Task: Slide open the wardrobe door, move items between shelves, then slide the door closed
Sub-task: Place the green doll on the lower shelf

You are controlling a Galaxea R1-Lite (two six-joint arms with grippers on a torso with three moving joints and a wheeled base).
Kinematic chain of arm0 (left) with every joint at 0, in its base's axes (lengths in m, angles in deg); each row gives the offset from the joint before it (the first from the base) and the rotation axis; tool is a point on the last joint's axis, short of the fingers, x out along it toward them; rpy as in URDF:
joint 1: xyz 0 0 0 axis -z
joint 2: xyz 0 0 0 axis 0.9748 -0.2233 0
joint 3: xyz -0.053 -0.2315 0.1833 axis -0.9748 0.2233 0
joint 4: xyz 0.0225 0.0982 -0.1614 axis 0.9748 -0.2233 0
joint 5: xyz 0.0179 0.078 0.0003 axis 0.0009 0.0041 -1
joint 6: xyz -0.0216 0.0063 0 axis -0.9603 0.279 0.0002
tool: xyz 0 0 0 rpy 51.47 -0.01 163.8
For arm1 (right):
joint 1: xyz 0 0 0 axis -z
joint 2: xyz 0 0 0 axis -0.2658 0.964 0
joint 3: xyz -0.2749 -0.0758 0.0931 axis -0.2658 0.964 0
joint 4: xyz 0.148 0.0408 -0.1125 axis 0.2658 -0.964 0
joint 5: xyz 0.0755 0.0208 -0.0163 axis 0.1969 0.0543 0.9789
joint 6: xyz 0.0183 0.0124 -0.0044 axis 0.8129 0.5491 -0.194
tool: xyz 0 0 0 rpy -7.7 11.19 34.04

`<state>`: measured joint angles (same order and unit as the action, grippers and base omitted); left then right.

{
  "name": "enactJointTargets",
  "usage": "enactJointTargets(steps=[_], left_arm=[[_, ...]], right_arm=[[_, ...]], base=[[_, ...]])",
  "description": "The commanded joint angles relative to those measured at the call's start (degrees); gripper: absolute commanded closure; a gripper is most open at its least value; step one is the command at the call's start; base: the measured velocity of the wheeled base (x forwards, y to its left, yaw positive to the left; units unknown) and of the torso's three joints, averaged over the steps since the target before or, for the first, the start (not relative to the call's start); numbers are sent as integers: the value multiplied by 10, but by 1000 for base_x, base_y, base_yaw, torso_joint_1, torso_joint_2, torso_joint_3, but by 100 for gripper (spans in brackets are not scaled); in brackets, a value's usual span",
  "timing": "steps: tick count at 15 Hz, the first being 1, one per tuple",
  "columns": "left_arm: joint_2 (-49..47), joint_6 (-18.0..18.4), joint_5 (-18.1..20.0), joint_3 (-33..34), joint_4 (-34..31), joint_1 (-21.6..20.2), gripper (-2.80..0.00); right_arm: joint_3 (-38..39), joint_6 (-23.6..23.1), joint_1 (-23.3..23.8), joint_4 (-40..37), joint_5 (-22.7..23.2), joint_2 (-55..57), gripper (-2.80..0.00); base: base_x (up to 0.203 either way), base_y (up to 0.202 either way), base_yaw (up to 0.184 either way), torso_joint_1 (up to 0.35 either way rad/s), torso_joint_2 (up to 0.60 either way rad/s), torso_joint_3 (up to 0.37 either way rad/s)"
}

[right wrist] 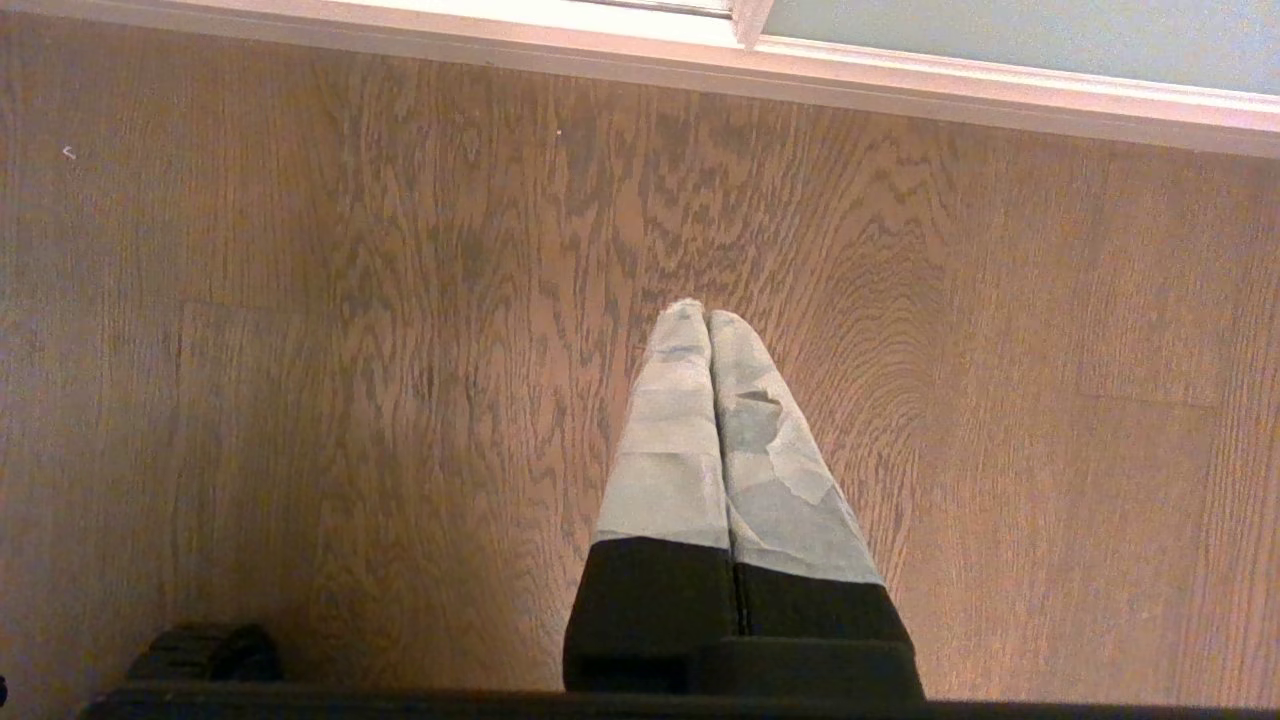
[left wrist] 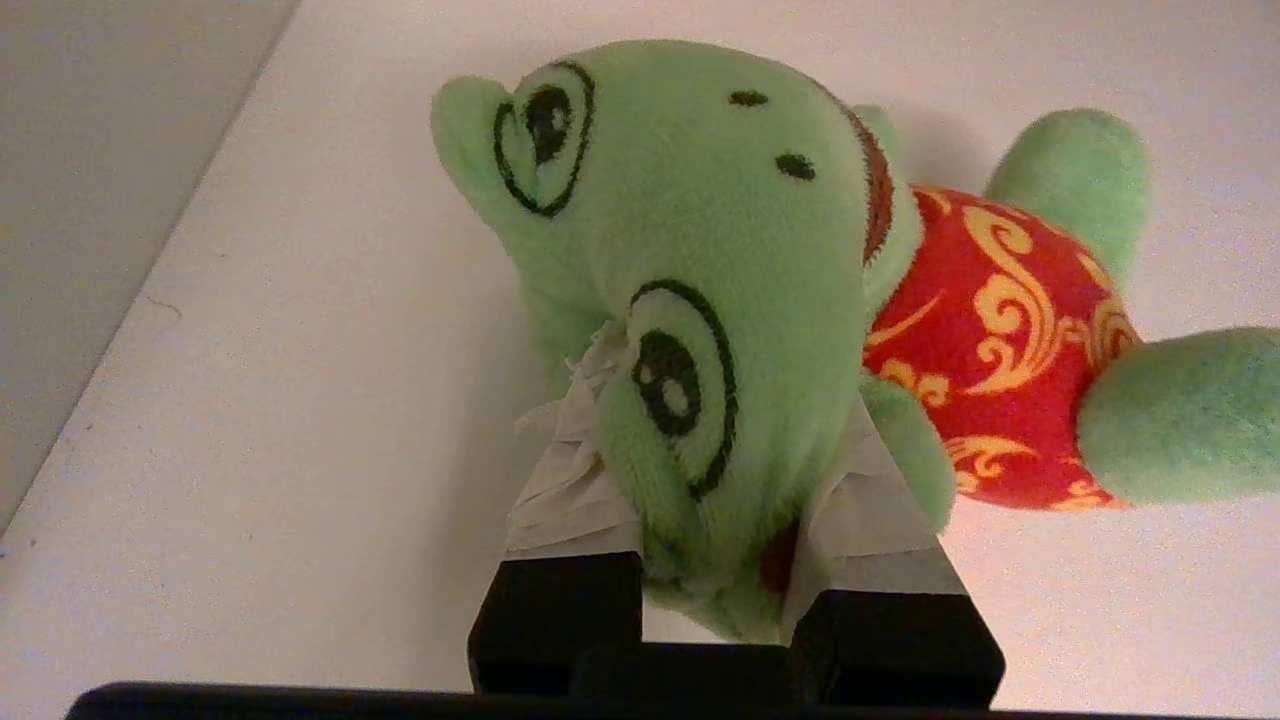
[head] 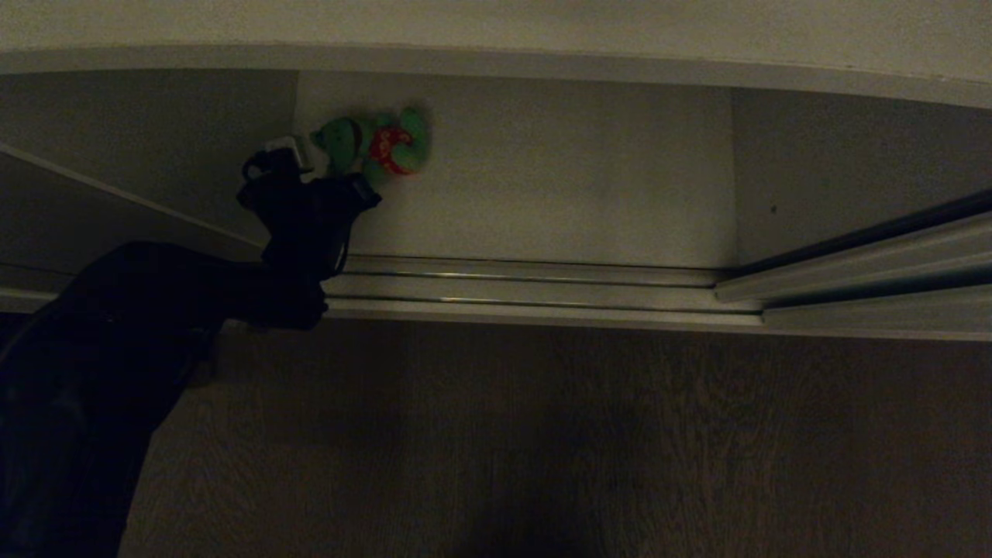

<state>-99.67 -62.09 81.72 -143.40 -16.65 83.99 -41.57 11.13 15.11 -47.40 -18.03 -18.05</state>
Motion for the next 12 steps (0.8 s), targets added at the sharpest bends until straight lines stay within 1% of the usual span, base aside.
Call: enactJointTargets(steps=[1,3,6,7,11,12], left_arm=[[40,-2,2,17,-6,1,0],[77,-2,10,53,-20,3,0],[138,-1,40,118,-74,4,0],[155,1,46,136,-81,4,0],[146,5,42,141,-84,13,0],[138,5,42,138,-84,13,-280]], right_arm=[[0,0,0,0,0,0,0],[0,0,0,0,0,0,0],[0,0,0,0,0,0,0],[0,0,0,0,0,0,0],[0,0,0,0,0,0,0],[0,0,0,0,0,0,0]], base=[[0,0,0,0,0,0],[0,0,0,0,0,0],[0,0,0,0,0,0],[0,0,0,0,0,0],[0,0,0,0,0,0],[0,0,0,0,0,0]])
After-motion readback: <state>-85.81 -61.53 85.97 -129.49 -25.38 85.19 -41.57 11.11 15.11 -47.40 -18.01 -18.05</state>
